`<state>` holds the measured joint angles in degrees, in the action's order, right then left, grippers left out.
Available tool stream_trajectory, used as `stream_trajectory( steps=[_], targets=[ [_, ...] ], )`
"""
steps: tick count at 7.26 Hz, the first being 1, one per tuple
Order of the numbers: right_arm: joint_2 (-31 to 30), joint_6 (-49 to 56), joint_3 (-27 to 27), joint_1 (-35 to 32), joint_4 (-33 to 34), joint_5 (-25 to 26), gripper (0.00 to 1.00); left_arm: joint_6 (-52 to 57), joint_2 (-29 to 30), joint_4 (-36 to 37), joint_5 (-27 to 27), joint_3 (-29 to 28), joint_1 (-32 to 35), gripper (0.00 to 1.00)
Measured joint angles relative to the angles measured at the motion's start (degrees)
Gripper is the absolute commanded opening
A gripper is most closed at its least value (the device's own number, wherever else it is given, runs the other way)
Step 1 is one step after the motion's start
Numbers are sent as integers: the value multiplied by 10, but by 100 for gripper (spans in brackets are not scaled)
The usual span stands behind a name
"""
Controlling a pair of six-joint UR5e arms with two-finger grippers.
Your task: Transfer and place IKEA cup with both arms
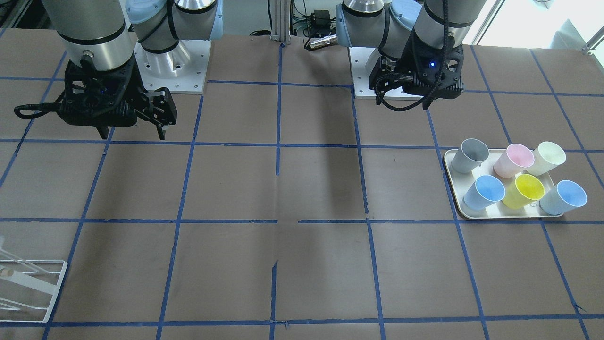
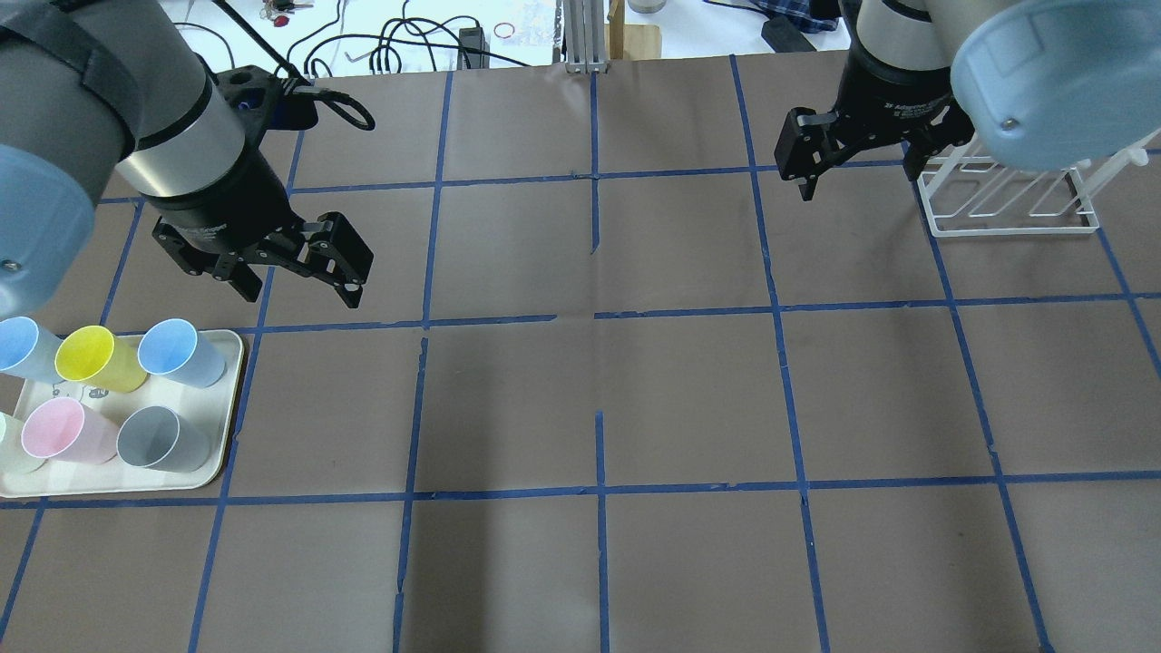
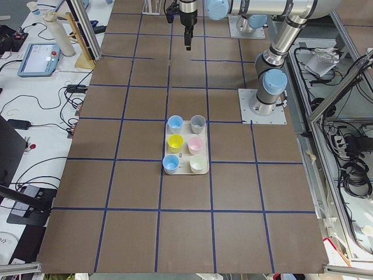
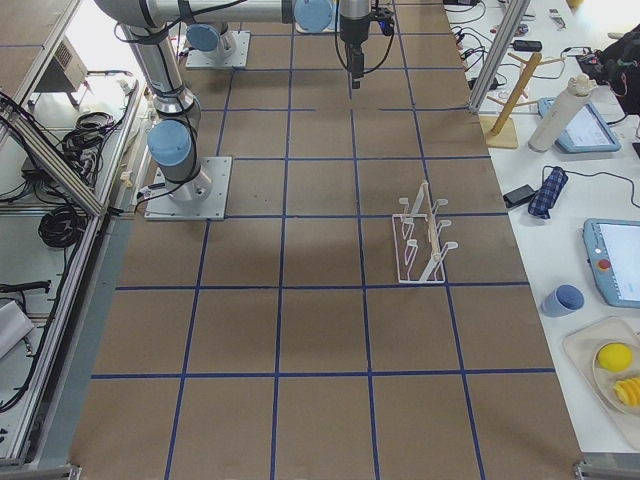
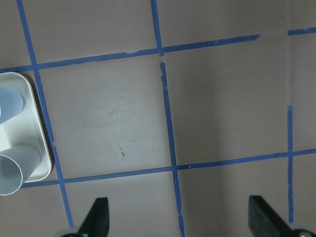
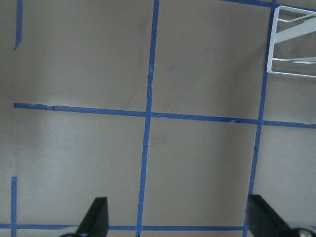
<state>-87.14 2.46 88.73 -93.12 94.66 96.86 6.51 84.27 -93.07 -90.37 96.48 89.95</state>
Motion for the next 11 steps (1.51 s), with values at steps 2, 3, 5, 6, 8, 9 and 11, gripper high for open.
stream_trajectory(
  steps=[2,3,5,6,8,9,11],
  targets=[
    [0,0,0,0,0,-1,100,0,0,2,1,1,1,100],
    [0,0,0,0,0,-1,100,0,-1,2,1,2,1,100],
    [0,0,0,0,1,-2,100,0,-1,3,1,2,1,100],
    [1,0,0,0,1,-4,100,0,-2,2,0,2,1,100],
    [0,-5,-2,-1,4,-26,100,-1,-3,3,0,2,1,100],
    [0,-14,-3,-1,5,-45,100,-1,-3,3,0,3,1,100],
    [0,-44,-5,-1,6,-60,100,-2,-3,3,1,3,1,100]
  ],
)
